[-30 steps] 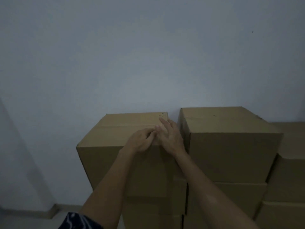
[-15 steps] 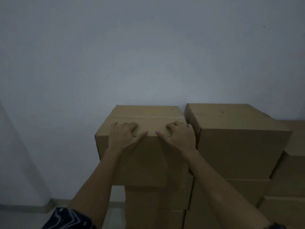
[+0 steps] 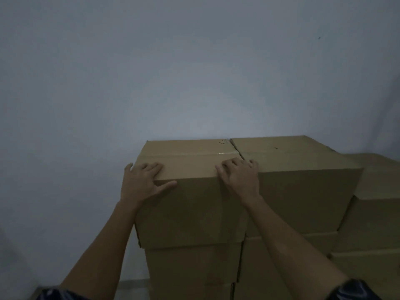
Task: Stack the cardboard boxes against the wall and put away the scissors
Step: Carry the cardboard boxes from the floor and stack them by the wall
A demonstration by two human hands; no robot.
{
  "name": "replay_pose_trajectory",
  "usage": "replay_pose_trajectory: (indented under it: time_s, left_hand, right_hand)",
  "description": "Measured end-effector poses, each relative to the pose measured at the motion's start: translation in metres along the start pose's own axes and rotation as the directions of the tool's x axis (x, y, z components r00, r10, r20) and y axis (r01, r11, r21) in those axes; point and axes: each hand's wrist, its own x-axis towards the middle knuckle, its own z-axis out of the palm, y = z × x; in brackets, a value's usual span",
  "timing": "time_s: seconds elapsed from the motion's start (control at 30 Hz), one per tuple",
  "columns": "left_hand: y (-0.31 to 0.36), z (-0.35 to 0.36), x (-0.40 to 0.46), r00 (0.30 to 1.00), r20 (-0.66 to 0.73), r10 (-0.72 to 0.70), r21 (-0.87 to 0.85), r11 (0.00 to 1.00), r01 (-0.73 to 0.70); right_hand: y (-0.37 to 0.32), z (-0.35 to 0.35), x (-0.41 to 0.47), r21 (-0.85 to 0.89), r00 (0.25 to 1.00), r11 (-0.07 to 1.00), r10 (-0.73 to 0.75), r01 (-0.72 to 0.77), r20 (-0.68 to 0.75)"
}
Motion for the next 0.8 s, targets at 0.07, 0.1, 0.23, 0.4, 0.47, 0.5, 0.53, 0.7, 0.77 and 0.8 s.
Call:
replay_pose_trajectory:
  time_s: [0.07, 0.1, 0.23, 0.4, 0.47, 0.5, 0.53, 0.7, 0.77, 0.8]
  left_hand:
    - [-0.001, 0.004, 0.008, 0.999, 0.033, -0.01, 0.003, 1.0, 0.01]
    - [-0.001, 0.006, 0.011, 0.998, 0.055, -0.015, 0.005, 1.0, 0.015]
    - [-0.001, 0.008, 0.02, 0.991, 0.128, -0.035, 0.028, 0.999, 0.032]
    - [0.003, -0.001, 0.02, 0.973, 0.228, -0.041, 0.023, 0.999, 0.037]
    - [0.013, -0.007, 0.02, 0.96, 0.278, -0.037, -0.019, 0.999, 0.044]
    - [0.019, -0.009, 0.021, 0.962, 0.269, -0.039, -0.068, 0.996, 0.059]
    - [0.029, -0.011, 0.021, 0.969, 0.245, -0.029, -0.123, 0.991, 0.061]
    - [0.095, -0.02, 0.026, 0.993, 0.044, 0.108, -0.192, 0.977, -0.098]
    - [0.13, -0.026, 0.03, 0.983, 0.012, 0.182, -0.262, 0.949, -0.173]
    - [0.153, -0.029, 0.031, 0.972, -0.013, 0.236, -0.302, 0.925, -0.229]
  right_hand:
    - [0.0, 0.004, 0.005, -0.023, 1.0, 1.0, 0.01, -0.01, 0.011]
    - [0.001, 0.007, 0.008, -0.022, 1.0, 1.0, 0.013, -0.013, 0.026]
    - [0.006, 0.011, 0.016, 0.02, 0.996, 1.0, 0.006, -0.008, 0.092]
    - [0.007, -0.002, 0.017, 0.093, 0.978, 0.996, -0.003, -0.017, 0.207]
    - [0.011, -0.015, 0.02, 0.199, 0.949, 0.979, -0.023, -0.043, 0.316]
    - [0.012, -0.022, 0.023, 0.271, 0.934, 0.96, -0.03, -0.073, 0.357]
    - [0.018, -0.03, 0.023, 0.331, 0.927, 0.937, -0.022, -0.111, 0.373]
    - [0.059, -0.066, 0.012, 0.29, 0.924, 0.937, 0.076, -0.195, 0.375]
    - [0.087, -0.079, 0.0, 0.24, 0.913, 0.944, 0.121, -0.227, 0.39]
    - [0.106, -0.088, -0.01, 0.214, 0.905, 0.943, 0.154, -0.255, 0.396]
